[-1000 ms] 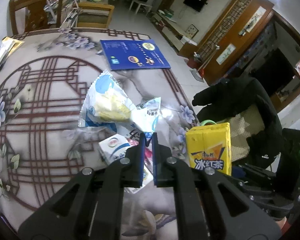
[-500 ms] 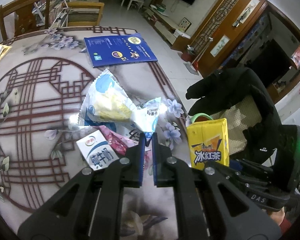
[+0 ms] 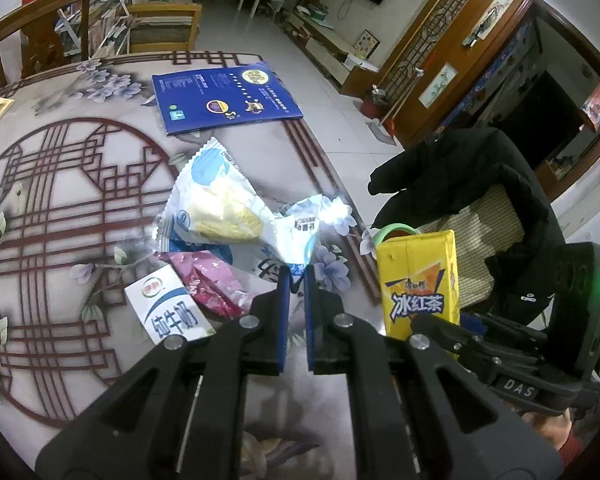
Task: Collect trash
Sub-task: 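Carry the yellow carton with the right tool over the red bin, then open the right tool to drop the yellow carton into the bin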
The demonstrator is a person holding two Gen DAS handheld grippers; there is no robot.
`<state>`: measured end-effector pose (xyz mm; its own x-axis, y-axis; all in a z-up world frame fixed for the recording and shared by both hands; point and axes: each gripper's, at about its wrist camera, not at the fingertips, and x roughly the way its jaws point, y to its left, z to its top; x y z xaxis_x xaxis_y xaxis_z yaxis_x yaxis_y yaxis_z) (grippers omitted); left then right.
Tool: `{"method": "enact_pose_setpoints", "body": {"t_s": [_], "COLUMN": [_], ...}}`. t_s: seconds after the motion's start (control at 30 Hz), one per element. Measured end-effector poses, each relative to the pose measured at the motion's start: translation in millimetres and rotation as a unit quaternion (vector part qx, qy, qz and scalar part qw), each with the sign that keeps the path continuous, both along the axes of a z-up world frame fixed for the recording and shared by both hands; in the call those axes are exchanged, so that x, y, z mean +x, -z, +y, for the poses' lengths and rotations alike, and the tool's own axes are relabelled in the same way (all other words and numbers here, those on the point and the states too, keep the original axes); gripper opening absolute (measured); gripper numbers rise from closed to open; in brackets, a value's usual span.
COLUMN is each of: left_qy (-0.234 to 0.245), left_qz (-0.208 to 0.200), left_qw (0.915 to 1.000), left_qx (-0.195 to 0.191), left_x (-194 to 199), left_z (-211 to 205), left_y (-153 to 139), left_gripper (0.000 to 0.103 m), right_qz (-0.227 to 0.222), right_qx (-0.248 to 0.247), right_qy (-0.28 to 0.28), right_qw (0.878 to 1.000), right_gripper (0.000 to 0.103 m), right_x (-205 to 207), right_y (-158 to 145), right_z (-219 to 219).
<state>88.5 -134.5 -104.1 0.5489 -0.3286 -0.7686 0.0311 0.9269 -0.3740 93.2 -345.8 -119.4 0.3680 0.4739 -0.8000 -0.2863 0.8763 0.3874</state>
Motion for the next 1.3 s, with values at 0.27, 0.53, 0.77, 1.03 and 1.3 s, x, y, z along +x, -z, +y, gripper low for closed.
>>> {"method": "enact_pose_setpoints", "body": {"t_s": [0.27,0.53,0.77,1.03,1.3], "left_qy": [-0.001,-0.001,0.01,0.033,0.07], "left_qz": [0.001,-0.004,-0.002,0.002,0.009], "left_qw": [1.0,0.9997,0.9996,0.9992,0.9974], "left_qx": [0.008,0.024,0.027,0.023,0.017], "left_x": [5.1,12.0,23.1,39.9,62.0], "left_z": [-17.2,-38.8,-70.2,-113.8,-164.9], "left_y": [-1.7,-6.3,-6.7,-5.4,2.2], "left_gripper": [0.006,0.006,0.006,0.006,0.006], "right_qz": [0.002,-0.001,0.001,0.004,0.008], "right_qx": [0.006,0.012,0.017,0.019,0.028], "right_qy": [-0.001,0.003,0.016,0.053,0.104], "right_qw": [1.0,1.0,1.0,0.998,0.994], "right_gripper": [0.039,0.039,0.039,0.039,0.039], "right_x": [8.6,16.2,23.8,36.6,45.4], "right_y": [2.4,1.4,4.8,8.6,15.5], "right_z": [-18.2,-39.6,-70.6,-124.6,-184.9]}}
